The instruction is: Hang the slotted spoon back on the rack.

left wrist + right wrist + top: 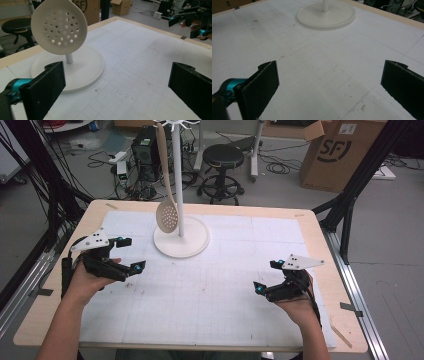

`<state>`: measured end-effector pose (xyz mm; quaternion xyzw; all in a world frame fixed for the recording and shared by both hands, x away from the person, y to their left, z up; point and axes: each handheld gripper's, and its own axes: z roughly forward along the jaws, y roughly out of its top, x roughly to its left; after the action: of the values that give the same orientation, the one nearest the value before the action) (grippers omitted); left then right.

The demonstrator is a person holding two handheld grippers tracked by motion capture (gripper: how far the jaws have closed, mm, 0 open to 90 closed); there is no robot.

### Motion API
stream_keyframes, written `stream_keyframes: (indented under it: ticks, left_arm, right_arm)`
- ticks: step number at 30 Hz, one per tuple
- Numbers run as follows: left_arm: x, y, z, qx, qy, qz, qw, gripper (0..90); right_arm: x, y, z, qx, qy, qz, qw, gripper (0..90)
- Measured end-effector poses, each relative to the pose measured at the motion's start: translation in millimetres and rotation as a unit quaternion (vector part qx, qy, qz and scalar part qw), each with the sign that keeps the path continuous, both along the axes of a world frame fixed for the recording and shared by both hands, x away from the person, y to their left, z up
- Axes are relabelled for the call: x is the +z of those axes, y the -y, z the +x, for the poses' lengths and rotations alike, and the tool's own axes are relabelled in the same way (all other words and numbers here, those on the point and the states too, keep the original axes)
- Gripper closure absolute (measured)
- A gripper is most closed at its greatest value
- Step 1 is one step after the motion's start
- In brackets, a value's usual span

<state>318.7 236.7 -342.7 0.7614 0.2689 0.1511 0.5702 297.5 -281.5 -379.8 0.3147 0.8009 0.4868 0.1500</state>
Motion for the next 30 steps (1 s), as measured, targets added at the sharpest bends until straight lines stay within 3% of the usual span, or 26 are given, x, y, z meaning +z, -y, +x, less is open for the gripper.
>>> stream_keyframes:
  ticks: [8,30]
  left_arm:
    - [-8.3,5.2,-3.2,-0.011,-0.005,0.007,0.9999,1.7]
    - [-17.8,3.3,-4.3,-0.007,-0.012,0.016,0.9998,1.7]
  right_arm:
    - [0.0,0.7,0.2,0.001,-0.002,0.001,1.0000,0.4]
    - [-1.9,-1.8,1.4,0.002,-0.005,-0.006,1.0000,0.4]
